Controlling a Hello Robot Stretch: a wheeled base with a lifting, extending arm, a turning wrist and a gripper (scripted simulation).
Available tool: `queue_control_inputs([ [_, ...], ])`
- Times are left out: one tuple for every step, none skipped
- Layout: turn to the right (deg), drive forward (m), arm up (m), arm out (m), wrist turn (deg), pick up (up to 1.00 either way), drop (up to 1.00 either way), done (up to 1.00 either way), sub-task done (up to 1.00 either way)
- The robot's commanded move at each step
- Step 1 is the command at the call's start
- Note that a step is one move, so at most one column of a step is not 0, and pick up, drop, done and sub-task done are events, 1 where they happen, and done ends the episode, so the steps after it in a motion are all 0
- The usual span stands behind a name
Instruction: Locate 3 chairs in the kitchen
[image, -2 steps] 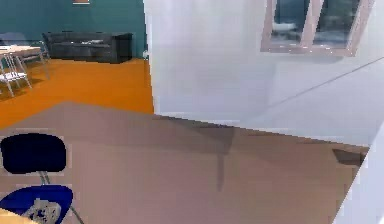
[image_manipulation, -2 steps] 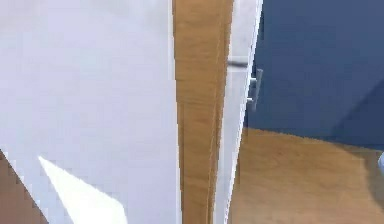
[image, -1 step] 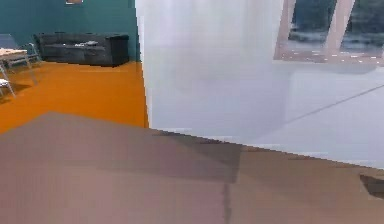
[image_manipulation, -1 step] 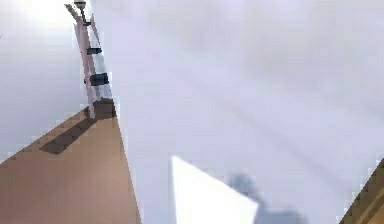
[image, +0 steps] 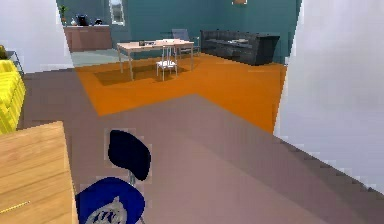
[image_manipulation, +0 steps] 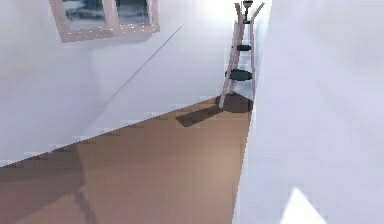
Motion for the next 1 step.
queue_control_inputs([
  [0.0,1.00,0.00,0.00,0.0,0.00,0.00,0.00,0.00],
])
